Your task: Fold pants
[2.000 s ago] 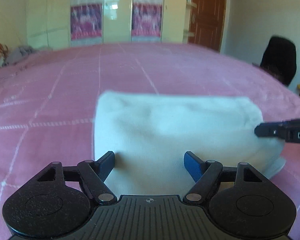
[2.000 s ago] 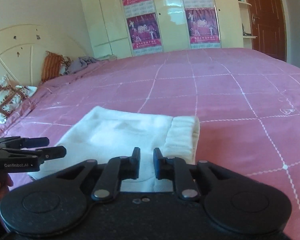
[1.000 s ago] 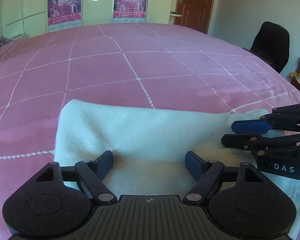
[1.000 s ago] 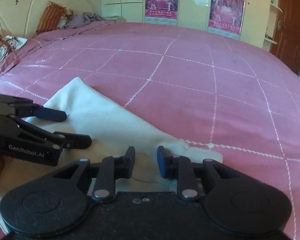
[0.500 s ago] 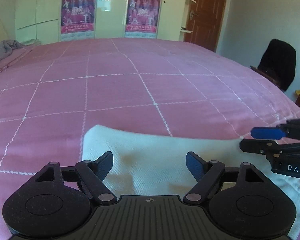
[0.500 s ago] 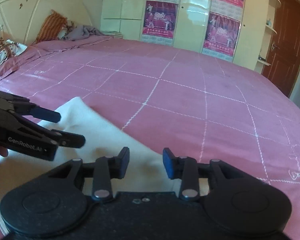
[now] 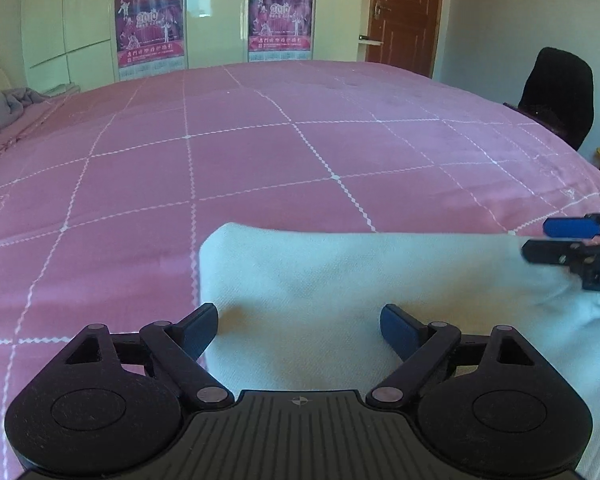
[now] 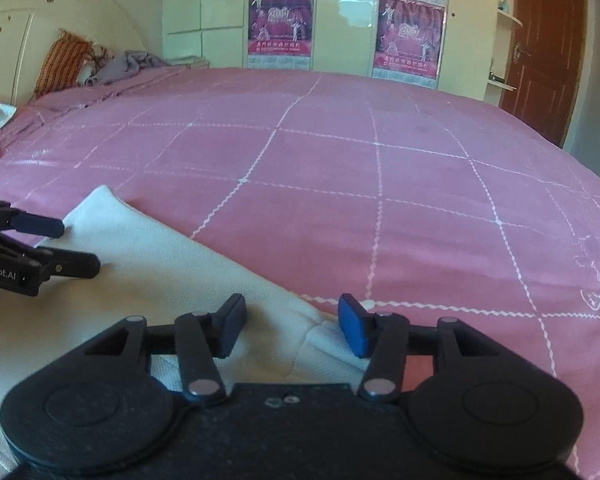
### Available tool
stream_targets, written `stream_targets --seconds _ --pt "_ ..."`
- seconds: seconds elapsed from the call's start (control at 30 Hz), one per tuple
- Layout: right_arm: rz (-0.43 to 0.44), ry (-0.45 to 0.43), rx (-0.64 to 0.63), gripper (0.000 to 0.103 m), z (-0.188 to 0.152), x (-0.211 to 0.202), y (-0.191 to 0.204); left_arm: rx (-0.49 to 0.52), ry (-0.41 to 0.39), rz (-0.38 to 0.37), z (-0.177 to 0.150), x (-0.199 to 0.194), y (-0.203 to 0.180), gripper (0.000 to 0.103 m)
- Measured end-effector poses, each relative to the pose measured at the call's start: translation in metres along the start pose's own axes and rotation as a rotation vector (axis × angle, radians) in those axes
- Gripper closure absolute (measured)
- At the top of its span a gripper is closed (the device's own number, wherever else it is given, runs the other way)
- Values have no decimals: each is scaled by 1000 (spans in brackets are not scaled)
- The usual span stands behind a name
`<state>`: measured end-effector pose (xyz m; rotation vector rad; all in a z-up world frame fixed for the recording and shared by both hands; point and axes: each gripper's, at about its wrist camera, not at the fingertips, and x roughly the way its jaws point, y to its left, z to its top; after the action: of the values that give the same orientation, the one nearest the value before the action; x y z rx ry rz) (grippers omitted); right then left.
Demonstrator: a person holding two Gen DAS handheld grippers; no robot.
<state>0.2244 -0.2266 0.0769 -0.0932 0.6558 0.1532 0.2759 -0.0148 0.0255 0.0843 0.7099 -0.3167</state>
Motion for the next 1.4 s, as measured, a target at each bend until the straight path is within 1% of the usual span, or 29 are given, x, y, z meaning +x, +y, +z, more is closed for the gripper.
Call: stream_targets --seconds 0.03,0.07,0.1,0.13,0.17,0.2,0.23,0.27,0.33,0.37,0.47,0.53,0.57,0.67,0.77,0.8,0.87,0.93,1.0,1.03,1.07,1.1,1.13,1.17,1.23,1.4 --pt "-9 -19 10 48 0 -10 -2 -5 16 -10 -5 -6 3 15" --pt "-22 -32 15 39 -1 -22 -4 -9 40 -14 -11 -12 5 15" --pt "-36 -22 20 34 -3 -29 -7 -16 61 -6 -17 -17 6 15" --pt "-43 20 32 29 -6 -33 -10 -32 72 -2 -23 -23 8 15" --pt "-23 78 54 29 -11 -35 -15 -63 79 -3 -29 -31 12 15" --pt "24 106 108 29 -20 -40 -24 -99 83 -7 -34 -40 15 15" --pt "51 109 168 28 -28 -48 -32 -121 87 -11 -39 -47 17 15" --pt "74 131 227 28 -36 -56 -39 -131 89 -10 -44 -55 17 15" --pt "75 133 280 28 -47 -72 -45 -152 95 -27 -55 -67 18 15" --pt "82 135 296 28 -51 -79 -46 -179 104 -53 -61 -73 20 15" --pt "141 157 371 28 -62 -90 -52 -262 116 -128 -72 -83 29 15" --pt "205 171 474 28 -66 -91 -62 -321 120 -179 -85 -88 39 15" --pt "250 175 534 28 -68 -91 -68 -357 118 -207 -90 -90 44 16" --pt "323 206 659 28 -77 -82 -79 -473 112 -289 -96 -83 60 16" --pt "391 202 774 28 -87 -71 -93 -652 96 -426 -105 -66 82 16" --pt "416 198 801 28 -89 -66 -97 -691 96 -466 -107 -59 87 16" --pt "456 209 845 28 -90 -55 -104 -733 93 -529 -110 -46 92 16" --pt "512 203 838 26 -87 -47 -106 -730 92 -576 -107 -35 92 16" --pt "539 223 822 28 -87 -37 -108 -724 88 -614 -105 -25 92 18" --pt "554 224 816 28 -87 -34 -109 -726 89 -624 -104 -20 93 26" --pt "571 221 804 28 -85 -31 -109 -734 91 -630 -106 -15 95 37" --pt "586 219 789 28 -85 -27 -111 -752 96 -634 -107 -10 97 43" --pt "603 221 780 28 -84 -24 -112 -773 104 -635 -109 -4 100 57" --pt "619 221 776 28 -83 -22 -114 -790 110 -638 -110 3 102 64" --pt "642 219 753 28 -79 -16 -115 -807 104 -673 -111 14 103 65" --pt "672 197 656 28 -65 1 -105 -782 94 -753 -103 39 93 65"
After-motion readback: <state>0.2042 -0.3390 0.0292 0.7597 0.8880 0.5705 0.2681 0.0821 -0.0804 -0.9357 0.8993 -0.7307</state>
